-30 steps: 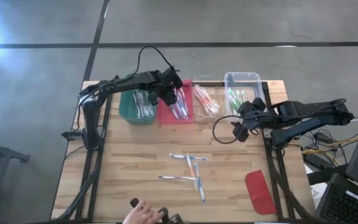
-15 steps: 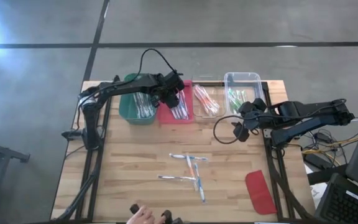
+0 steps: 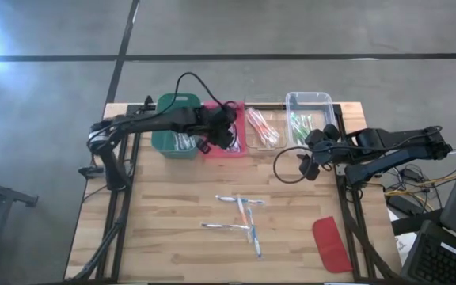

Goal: Pick & Place Toothbrushes
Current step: Put the violet toothbrush into the green bin

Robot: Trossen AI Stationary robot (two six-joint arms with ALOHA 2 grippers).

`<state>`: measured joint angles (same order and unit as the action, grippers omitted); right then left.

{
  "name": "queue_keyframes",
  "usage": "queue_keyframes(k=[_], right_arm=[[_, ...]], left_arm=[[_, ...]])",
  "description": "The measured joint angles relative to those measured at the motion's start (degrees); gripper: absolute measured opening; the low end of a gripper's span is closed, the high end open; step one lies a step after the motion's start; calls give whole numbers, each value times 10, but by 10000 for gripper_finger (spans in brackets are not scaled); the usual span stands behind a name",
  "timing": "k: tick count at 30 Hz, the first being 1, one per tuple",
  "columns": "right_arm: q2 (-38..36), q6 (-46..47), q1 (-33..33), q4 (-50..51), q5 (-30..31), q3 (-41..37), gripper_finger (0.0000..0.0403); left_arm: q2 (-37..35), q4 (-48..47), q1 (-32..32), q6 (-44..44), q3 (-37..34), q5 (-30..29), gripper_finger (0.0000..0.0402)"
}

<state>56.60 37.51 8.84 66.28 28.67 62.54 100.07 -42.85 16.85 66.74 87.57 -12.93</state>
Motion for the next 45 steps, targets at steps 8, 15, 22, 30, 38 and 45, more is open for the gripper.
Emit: queue_keyframes(k=[8,15,22,30,38,45], right_arm=[[-1,-13,0,-1,0,-3,251],[-1,-15,0,-1,0,-7,257],[-1,-15,0,-1,0,-7,278],[-1,-15,0,-3,0,-7,296],[-1,-15,0,-6,0,-7,304],[-1,-15,0,-6,0,-7,287]], left_arm=[[-58,-10,-94,-172,-1,3,140],[-73,-10,-179,-365,-1,3,138],[-73,-28,-253,-480,-2,3,138],[-73,-29,-311,-625,-14,4,136],[-72,13,-344,-689,-64,46,136],[-72,124,-373,-709,-129,58,135]])
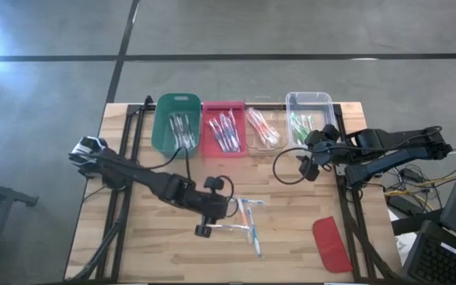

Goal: Pick & Place Toothbrushes
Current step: Put the violet toothbrush into the green bin

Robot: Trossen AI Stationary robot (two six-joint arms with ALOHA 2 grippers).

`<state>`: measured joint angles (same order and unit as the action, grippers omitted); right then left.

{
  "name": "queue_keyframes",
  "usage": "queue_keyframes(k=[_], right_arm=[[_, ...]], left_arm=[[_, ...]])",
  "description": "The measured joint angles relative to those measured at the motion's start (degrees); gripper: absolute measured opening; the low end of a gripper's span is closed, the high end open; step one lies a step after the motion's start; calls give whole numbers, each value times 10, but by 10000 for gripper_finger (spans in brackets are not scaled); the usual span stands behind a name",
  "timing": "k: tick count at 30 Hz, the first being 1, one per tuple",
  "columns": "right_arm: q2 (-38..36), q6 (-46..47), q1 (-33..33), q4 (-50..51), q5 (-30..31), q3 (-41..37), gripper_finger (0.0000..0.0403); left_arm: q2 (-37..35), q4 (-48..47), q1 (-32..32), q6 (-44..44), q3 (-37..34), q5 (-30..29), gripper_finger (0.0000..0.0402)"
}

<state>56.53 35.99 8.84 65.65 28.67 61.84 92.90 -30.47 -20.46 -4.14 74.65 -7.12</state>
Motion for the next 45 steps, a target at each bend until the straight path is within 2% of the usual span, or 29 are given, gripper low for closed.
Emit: queue_keyframes(k=[11,16,21,27,39,42,45], right_arm=[[0,0,0,-5,0,0,257],[0,3,0,-6,0,0,249],[0,3,0,-6,0,0,247],[0,4,0,-7,0,0,264],[0,5,0,-9,0,0,295],[0,5,0,-9,0,0,299],[0,5,0,-9,0,0,302]], left_arm=[[6,209,-35,-24,-135,1,135],[24,272,-35,-21,-178,1,135],[60,275,-36,-17,-181,3,135],[98,276,-36,-18,-181,5,135],[130,284,-36,-24,-181,23,134],[132,285,-36,-22,-181,24,121],[130,284,-36,-17,-181,27,85]])
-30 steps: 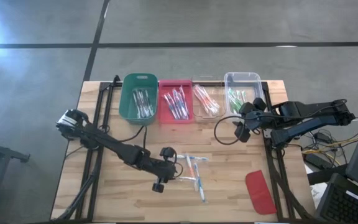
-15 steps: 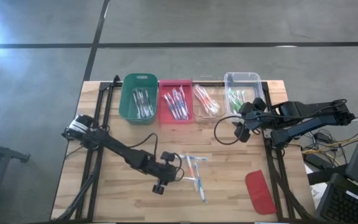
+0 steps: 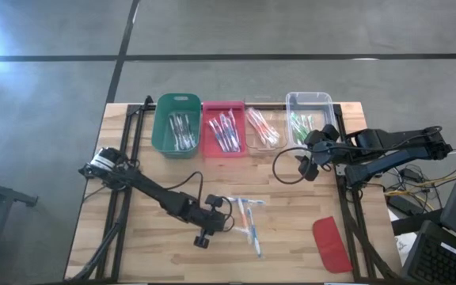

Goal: Pick & Place Toothbrushes
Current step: Put the violet toothbrush into the green bin

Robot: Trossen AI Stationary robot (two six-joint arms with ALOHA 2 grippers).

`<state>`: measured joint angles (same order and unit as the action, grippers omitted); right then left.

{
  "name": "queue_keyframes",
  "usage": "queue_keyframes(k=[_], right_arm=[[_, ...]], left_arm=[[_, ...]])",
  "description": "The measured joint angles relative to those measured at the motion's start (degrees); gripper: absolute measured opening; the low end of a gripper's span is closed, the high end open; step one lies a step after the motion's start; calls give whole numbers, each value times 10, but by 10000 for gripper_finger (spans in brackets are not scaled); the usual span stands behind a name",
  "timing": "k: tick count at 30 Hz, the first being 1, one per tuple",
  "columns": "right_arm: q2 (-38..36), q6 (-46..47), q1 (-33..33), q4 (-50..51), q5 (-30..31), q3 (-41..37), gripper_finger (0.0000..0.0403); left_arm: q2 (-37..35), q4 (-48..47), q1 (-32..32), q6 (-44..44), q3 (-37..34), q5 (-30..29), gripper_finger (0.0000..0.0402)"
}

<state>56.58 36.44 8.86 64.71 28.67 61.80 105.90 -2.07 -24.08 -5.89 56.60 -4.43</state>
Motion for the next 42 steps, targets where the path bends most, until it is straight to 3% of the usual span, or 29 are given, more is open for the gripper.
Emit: queue_keyframes(k=[4,10,15,21,27,36,39,42], right_arm=[[0,0,0,-1,0,0,296],[0,0,0,-1,0,0,275],[-1,-2,0,-2,0,0,259],[-1,-2,0,-2,0,0,245],[-1,-2,0,-3,0,0,244],[-1,4,0,-8,0,0,268],[0,21,0,-8,0,0,275],[0,38,0,-8,0,0,282]], left_arm=[[-3,-3,0,9,0,4,29],[-19,-15,1,25,11,2,25],[-73,-71,3,98,33,-16,25],[-169,-242,14,245,70,-137,25],[-269,-354,52,458,84,-173,25],[-379,-446,196,700,84,-219,25],[-399,-458,273,766,84,-207,25],[-408,-469,360,825,84,-159,25]])
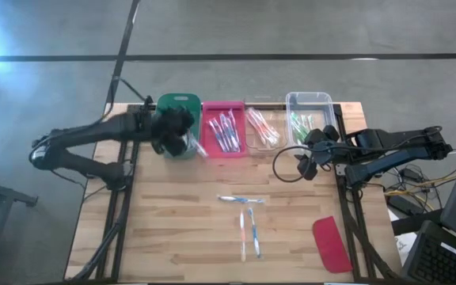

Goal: Pick & Place Toothbrushes
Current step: Put the violet toothbrush into the green bin

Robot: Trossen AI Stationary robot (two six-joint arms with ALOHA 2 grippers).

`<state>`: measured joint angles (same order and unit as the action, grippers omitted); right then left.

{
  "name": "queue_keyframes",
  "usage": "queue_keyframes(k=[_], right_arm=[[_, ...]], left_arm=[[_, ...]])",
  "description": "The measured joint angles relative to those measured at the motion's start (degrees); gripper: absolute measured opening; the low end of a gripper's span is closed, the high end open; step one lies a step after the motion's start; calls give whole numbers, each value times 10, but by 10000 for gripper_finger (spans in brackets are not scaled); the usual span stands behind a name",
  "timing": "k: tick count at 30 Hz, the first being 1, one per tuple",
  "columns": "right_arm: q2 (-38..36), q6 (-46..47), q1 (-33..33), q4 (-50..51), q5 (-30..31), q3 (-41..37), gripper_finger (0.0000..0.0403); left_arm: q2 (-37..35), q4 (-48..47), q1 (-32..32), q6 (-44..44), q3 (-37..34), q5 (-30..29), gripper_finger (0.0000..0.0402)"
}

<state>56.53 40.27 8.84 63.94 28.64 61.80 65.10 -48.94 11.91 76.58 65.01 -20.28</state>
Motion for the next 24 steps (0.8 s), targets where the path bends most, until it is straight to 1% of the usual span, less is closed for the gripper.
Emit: queue_keyframes(k=[3,6,11,16,24], right_arm=[[0,10,0,0,0,0,287],[0,18,0,0,5,0,292],[1,29,0,0,45,0,299],[1,26,0,-2,72,0,295],[1,-2,0,-3,75,0,277]], left_arm=[[0,-12,84,61,0,57,25],[7,-20,158,112,0,100,25],[32,-27,243,188,4,128,25],[49,-26,255,211,5,113,25],[114,-25,261,213,6,87,25]])
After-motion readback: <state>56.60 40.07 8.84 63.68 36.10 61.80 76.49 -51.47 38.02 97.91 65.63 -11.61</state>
